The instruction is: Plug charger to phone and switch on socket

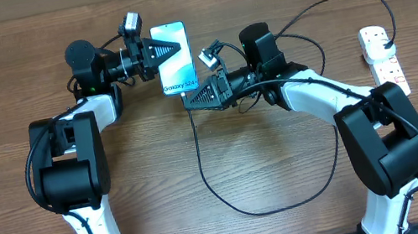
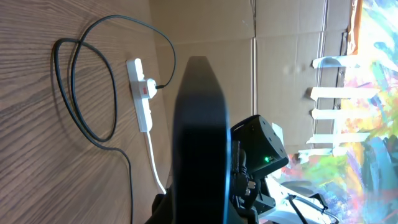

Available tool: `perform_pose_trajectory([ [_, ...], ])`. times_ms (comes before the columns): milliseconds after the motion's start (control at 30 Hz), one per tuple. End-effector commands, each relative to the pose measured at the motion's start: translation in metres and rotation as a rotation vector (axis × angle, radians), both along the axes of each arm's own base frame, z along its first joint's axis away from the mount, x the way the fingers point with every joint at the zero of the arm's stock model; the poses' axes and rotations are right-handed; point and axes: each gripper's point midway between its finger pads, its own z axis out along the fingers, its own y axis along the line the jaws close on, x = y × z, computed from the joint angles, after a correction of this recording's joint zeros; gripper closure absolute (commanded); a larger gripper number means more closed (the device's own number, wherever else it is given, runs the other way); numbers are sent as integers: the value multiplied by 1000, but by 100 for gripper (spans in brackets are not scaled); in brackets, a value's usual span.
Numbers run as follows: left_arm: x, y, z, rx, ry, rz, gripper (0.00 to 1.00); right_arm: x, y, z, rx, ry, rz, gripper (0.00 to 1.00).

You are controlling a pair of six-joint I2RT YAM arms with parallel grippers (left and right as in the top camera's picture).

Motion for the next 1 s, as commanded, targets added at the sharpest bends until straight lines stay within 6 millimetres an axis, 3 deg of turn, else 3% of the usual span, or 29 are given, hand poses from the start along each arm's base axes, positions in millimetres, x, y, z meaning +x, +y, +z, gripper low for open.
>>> perform_pose_trajectory([
  [0,-3,-3,10,5,-64,-14,96,5,-5,15,14,-40,-22,96],
  [533,-1,-3,7,6,-46,-8,95,6,-5,18,20,-34,-24,96],
  [967,-7,-16,7,6,-44,-41,96,23,-5,8,-38,-33,-127,96],
])
